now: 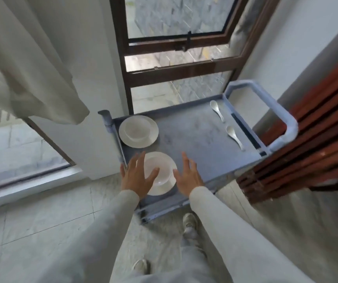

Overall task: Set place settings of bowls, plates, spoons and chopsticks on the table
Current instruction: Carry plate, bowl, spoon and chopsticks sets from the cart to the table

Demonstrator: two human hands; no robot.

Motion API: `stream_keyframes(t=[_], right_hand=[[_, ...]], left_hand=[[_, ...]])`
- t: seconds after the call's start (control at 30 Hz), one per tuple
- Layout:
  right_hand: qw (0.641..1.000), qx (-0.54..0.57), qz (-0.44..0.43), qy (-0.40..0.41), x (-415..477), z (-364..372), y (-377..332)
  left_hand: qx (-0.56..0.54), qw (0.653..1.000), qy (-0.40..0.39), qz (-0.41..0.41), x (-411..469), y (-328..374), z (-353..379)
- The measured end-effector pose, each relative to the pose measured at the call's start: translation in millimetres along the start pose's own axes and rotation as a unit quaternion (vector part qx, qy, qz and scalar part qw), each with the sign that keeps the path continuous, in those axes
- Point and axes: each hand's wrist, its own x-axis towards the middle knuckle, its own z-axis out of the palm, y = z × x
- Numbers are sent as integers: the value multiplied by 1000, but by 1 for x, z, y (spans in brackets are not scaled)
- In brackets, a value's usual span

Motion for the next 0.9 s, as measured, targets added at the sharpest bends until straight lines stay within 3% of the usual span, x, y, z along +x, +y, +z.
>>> stream_keyframes(t=[0.17, 0.3, 0.43, 0.63, 0.9], right_hand=[[998, 27, 0, -60, 53, -20, 13], [990, 26, 0, -138, 76, -27, 21], [983, 24, -10, -184, 89, -22, 21], [976, 25, -20, -216, 102, -9, 16], [978, -16, -18, -209, 124, -24, 20]], left_hand=[[-146, 983, 68, -85, 8, 26, 28], [-171, 961, 99, -195, 0, 44, 48], [-170, 942, 145, -251, -10, 58, 59], [-179, 923, 154, -304, -14, 59, 57], [-211, 926, 121, -288, -8, 36, 62]])
